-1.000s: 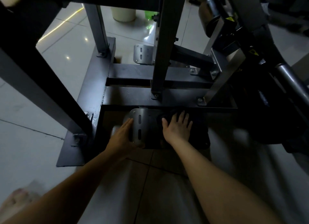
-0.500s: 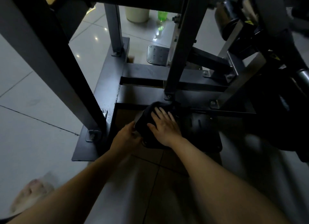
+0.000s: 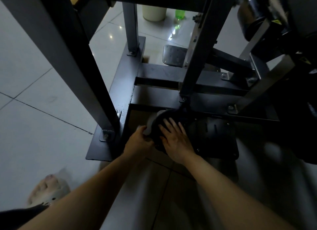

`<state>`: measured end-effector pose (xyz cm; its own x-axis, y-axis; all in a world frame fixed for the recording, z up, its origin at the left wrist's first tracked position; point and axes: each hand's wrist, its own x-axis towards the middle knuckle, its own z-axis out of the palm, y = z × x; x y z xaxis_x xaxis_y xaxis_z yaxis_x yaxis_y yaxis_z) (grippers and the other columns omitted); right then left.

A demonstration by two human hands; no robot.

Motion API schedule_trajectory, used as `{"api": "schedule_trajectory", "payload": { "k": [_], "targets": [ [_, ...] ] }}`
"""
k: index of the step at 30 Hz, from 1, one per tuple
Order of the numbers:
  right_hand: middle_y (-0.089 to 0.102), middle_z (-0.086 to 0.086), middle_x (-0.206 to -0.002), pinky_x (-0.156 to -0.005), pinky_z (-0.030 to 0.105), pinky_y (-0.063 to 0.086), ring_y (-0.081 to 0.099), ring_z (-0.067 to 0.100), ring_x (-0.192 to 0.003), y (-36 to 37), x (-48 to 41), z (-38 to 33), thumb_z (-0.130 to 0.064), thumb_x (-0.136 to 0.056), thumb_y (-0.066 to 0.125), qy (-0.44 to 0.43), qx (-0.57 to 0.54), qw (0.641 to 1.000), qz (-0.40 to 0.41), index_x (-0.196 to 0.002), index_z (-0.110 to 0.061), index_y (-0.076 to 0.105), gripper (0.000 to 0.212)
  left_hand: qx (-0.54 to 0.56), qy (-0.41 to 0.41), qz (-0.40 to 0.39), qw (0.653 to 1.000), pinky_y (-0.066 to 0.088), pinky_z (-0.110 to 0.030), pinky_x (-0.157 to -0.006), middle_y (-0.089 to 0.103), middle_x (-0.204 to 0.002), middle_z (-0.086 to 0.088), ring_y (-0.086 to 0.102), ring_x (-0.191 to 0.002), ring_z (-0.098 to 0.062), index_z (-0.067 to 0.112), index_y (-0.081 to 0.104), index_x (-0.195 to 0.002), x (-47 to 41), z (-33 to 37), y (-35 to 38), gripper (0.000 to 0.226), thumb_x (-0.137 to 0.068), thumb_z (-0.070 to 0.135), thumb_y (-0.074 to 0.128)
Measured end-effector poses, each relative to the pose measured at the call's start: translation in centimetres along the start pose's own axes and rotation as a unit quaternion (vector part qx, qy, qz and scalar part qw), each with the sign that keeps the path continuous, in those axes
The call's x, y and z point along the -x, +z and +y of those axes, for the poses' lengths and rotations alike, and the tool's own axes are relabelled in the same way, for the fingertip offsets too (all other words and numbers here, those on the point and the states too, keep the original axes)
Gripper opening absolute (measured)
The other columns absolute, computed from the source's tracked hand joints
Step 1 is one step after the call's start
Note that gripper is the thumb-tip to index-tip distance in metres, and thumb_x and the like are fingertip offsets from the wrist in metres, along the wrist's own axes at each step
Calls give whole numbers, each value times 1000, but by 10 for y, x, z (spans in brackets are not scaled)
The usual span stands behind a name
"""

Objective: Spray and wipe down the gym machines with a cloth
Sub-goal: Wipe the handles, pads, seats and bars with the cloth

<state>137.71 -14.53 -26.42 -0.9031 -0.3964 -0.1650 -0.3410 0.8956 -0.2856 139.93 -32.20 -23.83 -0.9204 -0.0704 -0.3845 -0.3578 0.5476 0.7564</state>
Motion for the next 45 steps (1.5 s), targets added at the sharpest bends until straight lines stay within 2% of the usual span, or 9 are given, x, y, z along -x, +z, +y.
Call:
{"api": "schedule_trajectory", "payload": {
  "k": [4, 10, 17, 24, 29, 32, 35, 40, 45],
  "targets": [
    [5, -2, -173, -128, 43, -3, -2, 19, -159, -5, -15, 14, -48, -109, 27, 70, 4, 998, -4, -163, -30, 14, 59, 2, 3, 15, 1000, 58, -45, -87, 68, -114, -1, 70, -100, -23, 26, 55, -134, 2, -12, 5, 81, -62, 61, 70],
    [6, 2, -172, -128, 48, 0, 3, 25, -159, -1, -18, 19, -58, -106, 16, 157, 19, 987, 30, -164, -29, 4, 66, -78, 86, 16, 993, 45, -33, -100, 55, -140, -11, 58, -124, -28, 13, 49, -149, 10, -7, 10, 73, -84, 23, 80],
    [7, 7, -173, -128, 49, 4, 4, 27, -159, -7, 32, 89, -70, -100, 10, 286, 49, 957, 10, -164, -24, 4, 79, -184, 131, -73, 971, 39, -36, -113, 47, -155, -12, 47, -140, -31, 8, 50, -149, -9, -8, 5, 103, -62, 63, 54],
    [1, 21, -170, -127, 55, 4, 1, 36, -158, -6, 51, 77, -61, -104, 16, 458, 2, 888, 39, -164, -9, 6, 80, -214, 152, -87, 961, 53, -51, -97, 54, -144, -18, 56, -126, -42, 13, 60, -140, -14, -10, 2, 79, -69, 46, 71],
    [4, 24, -170, -126, 59, 3, 0, 40, -157, 6, 35, 16, -56, -106, 18, 374, 27, 927, 30, -163, -7, 11, 75, -215, 143, -92, 962, 55, -51, -88, 60, -134, -18, 61, -116, -42, 15, 59, -140, -12, -11, 2, 90, -62, 62, 57],
    [-1, 20, -171, -126, 57, 0, -6, 37, -158, 8, 33, 4, -56, -106, 16, 320, 31, 947, 13, -163, -8, 7, 75, -175, 121, -97, 972, 51, -44, -97, 60, -133, -25, 60, -120, -42, 6, 59, -141, -8, -3, 0, 88, -63, 46, 64],
    [-4, 15, -172, -128, 53, 1, -5, 32, -159, 4, 38, 12, -60, -105, 19, 251, 25, 968, 21, -164, -15, 4, 76, -160, 102, -119, 975, 47, -37, -101, 60, -138, -19, 58, -126, -36, 15, 56, -145, -12, 1, -4, 74, -76, 36, 73],
    [-7, 14, -172, -128, 48, 7, -2, 30, -159, -6, 48, 39, -71, -98, 33, 304, -34, 949, 83, -164, -21, -6, 91, -195, 105, -102, 970, 42, -36, -111, 56, -144, -15, 49, -137, -29, 11, 61, -141, -16, 4, -1, 66, -82, 27, 85],
    [-12, 13, -171, -126, 59, 0, -13, 35, -157, 7, 33, 7, -64, -104, 21, 251, -17, 967, 33, -164, -29, 1, 72, -179, 133, -90, 971, 46, -37, -103, 58, -141, -16, 56, -128, -33, 11, 57, -144, 0, 9, -4, 68, -84, 33, 79]
  ]
}}
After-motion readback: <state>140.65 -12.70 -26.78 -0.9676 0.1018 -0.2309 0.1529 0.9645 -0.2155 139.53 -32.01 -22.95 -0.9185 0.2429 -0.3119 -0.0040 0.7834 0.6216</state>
